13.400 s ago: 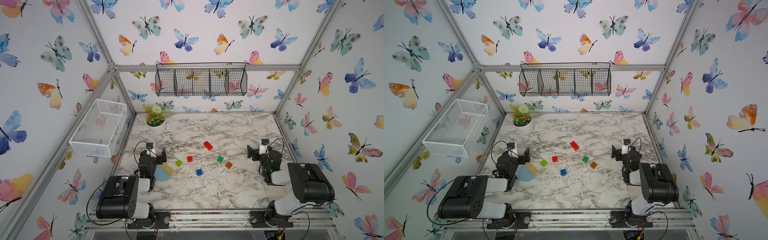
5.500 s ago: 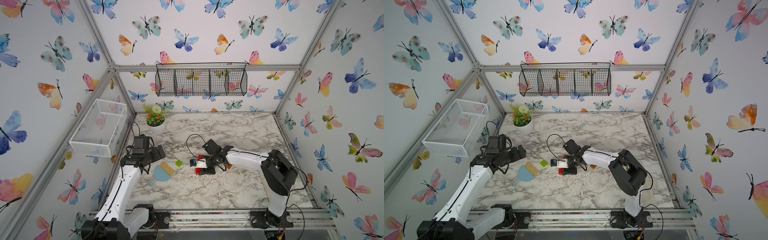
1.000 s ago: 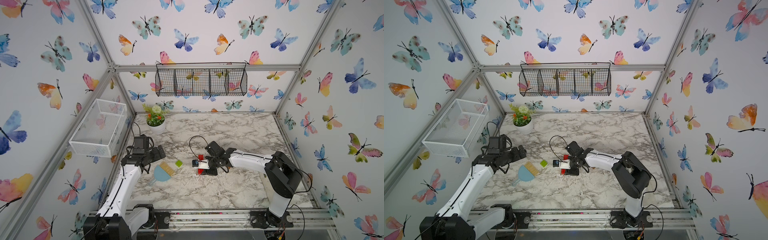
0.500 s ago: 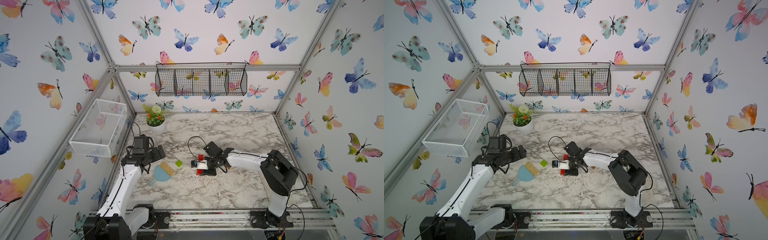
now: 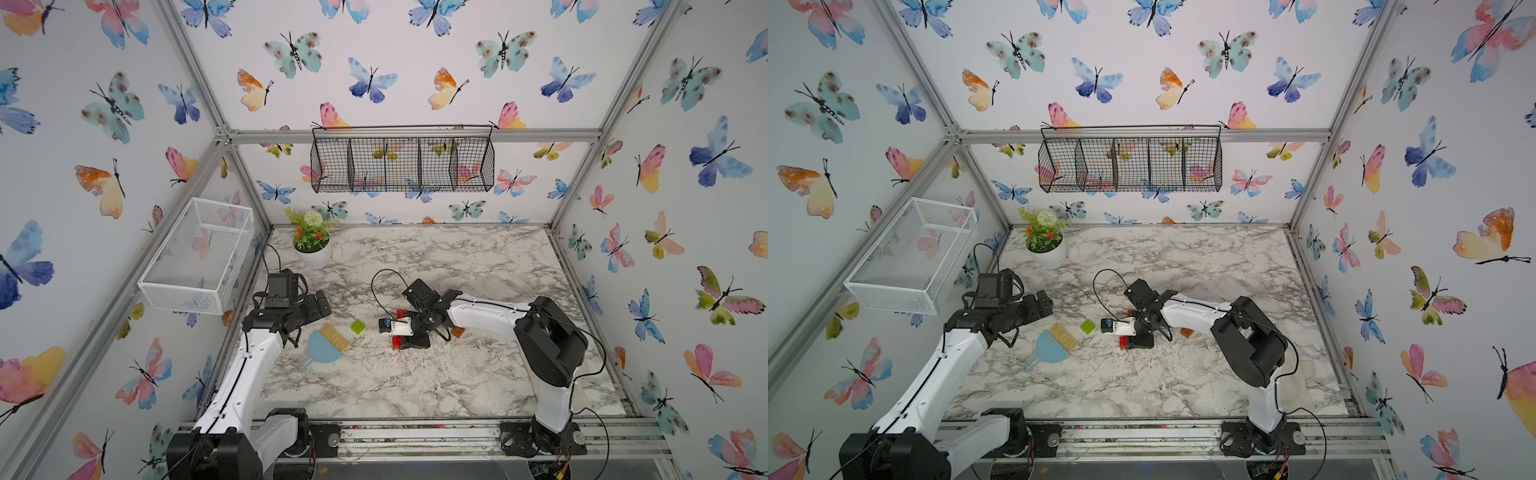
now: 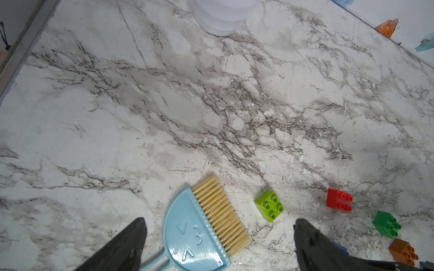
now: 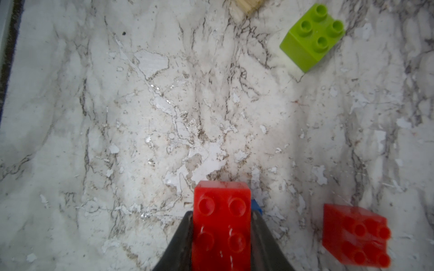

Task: Assemble the letter v with lego
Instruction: Assemble the lego brick with the lego brick.

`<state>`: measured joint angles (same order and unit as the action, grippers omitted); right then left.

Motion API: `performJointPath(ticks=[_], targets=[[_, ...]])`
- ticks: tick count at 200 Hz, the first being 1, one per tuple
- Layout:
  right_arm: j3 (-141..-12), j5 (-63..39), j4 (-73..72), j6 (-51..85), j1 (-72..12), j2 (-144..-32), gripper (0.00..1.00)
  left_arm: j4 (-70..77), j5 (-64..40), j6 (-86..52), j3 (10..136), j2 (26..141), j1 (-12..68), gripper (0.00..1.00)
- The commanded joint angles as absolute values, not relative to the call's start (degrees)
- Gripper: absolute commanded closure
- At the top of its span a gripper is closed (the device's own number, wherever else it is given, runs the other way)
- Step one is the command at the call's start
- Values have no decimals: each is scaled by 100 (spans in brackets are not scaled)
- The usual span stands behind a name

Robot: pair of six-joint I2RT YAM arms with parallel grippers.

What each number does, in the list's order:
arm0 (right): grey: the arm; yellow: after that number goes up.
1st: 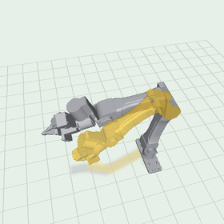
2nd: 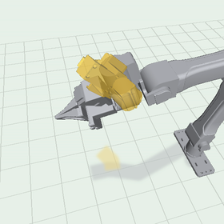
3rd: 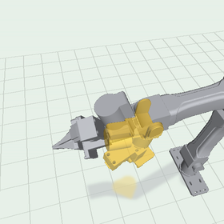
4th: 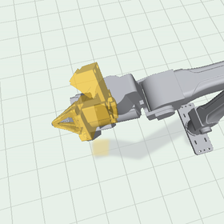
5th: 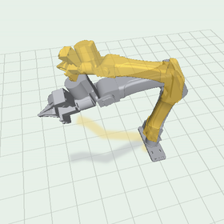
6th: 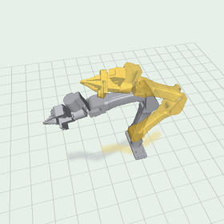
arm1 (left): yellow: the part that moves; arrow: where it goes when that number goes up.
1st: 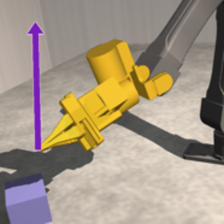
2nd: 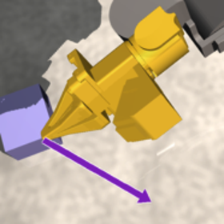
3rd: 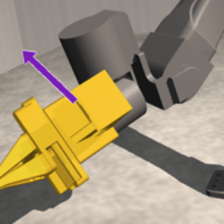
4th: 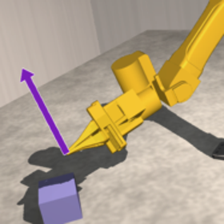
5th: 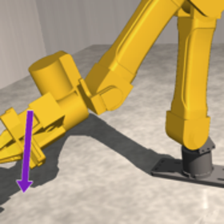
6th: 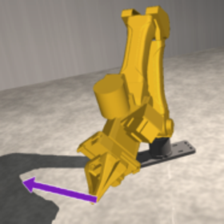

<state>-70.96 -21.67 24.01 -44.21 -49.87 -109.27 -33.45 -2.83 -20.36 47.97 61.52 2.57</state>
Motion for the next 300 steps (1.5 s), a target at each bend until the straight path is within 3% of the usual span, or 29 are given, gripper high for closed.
performJointPath(ticks=[1,230,300], targets=[[-7154,-2224,2515,-4499,-5014,-10926,99,-3357,-268,-2021,4752,6135,220,2],[-7356,-2339,2408,-4550,-4738,-11174,99,-3356,-274,-2012,4764,6201,220,2],[-6877,-2284,2073,-4302,-4740,-11019,99,-3357,-282,-2012,4764,6205,220,2]])
